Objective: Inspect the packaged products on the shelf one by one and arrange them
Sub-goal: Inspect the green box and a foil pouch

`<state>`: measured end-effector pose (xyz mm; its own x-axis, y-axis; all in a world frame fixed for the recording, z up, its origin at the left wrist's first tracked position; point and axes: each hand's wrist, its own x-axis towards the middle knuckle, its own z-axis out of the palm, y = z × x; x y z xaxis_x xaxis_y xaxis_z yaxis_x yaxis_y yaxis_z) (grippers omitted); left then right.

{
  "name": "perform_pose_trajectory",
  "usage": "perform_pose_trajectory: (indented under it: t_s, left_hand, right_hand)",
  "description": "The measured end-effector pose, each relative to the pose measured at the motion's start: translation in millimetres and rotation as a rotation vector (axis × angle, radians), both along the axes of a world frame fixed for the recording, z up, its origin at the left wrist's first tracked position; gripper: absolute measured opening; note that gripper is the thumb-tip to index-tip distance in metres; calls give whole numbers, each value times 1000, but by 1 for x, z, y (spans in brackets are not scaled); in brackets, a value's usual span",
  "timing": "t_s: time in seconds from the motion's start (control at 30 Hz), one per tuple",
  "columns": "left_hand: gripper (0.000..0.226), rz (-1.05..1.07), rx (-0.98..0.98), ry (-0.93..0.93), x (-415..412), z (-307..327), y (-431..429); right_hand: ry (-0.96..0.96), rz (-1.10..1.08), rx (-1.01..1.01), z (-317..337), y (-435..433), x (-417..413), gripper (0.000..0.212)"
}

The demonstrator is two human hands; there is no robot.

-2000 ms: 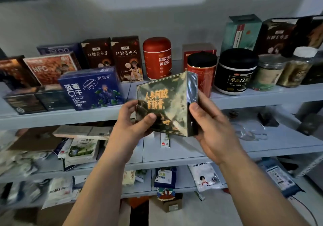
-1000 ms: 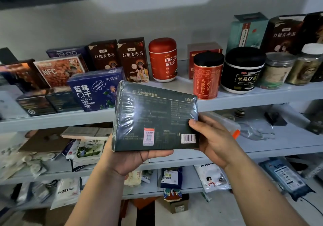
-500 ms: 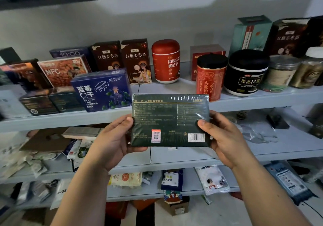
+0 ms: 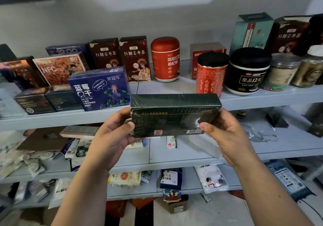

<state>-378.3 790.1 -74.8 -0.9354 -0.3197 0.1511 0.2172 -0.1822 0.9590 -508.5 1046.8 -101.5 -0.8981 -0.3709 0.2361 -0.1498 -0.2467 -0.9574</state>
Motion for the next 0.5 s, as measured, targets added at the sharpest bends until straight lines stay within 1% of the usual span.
perform_pose_trajectory:
  t_s: [0.1, 0.2, 0.23, 0.33, 0.4, 0.5]
  left_hand:
    - [42, 13, -20, -38, 0, 1, 0]
    - [42, 33, -17, -97, 0, 1, -2]
    - [41, 40, -5, -109, 1, 1, -2]
    - [41, 56, 17, -155, 1, 3, -2]
    - [43, 51, 34, -193, 1, 4, 0]
    - [48, 50, 91, -237, 0, 5, 0]
  right_hand:
    - [5, 14, -15, -1, 0, -1, 50]
    - [-60, 53, -51, 3, -1, 1, 49]
    - [-86, 53, -59, 4, -2, 2, 46]
    - [-167, 28, -68, 9, -6, 4, 26]
    - [-236, -5, -30, 11, -9, 6, 21]
    - [-319, -42, -31, 13, -13, 7, 11]
